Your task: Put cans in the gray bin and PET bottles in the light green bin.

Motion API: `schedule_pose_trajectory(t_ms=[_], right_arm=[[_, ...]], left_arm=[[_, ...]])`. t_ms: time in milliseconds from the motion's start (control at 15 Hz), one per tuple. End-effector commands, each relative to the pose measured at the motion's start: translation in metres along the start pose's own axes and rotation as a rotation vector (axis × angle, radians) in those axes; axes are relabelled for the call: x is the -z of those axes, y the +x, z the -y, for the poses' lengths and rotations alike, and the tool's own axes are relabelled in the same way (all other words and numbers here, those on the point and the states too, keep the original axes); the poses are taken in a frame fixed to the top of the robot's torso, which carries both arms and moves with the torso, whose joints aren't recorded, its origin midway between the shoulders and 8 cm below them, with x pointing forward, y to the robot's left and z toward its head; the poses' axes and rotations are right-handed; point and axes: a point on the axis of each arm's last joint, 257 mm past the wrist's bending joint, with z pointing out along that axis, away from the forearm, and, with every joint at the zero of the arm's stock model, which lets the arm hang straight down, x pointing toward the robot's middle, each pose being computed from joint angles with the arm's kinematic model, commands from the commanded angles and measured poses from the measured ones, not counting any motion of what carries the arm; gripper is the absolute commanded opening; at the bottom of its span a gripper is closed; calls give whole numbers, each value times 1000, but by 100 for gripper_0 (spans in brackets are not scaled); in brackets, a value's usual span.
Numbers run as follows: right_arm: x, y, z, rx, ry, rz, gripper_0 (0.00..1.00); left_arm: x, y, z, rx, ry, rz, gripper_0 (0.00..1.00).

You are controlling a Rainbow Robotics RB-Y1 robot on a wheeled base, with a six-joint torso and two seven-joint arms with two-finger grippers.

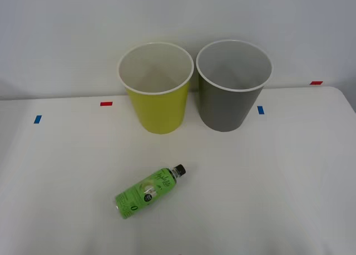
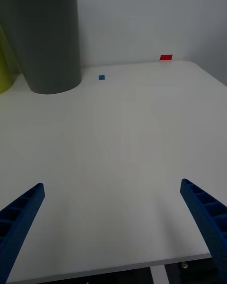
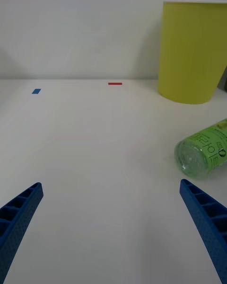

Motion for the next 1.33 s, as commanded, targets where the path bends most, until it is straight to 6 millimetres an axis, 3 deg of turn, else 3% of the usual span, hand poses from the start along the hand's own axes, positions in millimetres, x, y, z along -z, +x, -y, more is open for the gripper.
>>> schedule_pose_trajectory(t_ms=[67,1333], right_arm=[[0,0,0,0,0,0,100],[0,0,0,0,0,0,100]], left_arm=[[0,0,0,0,0,0,100],[0,0,0,0,0,0,100]])
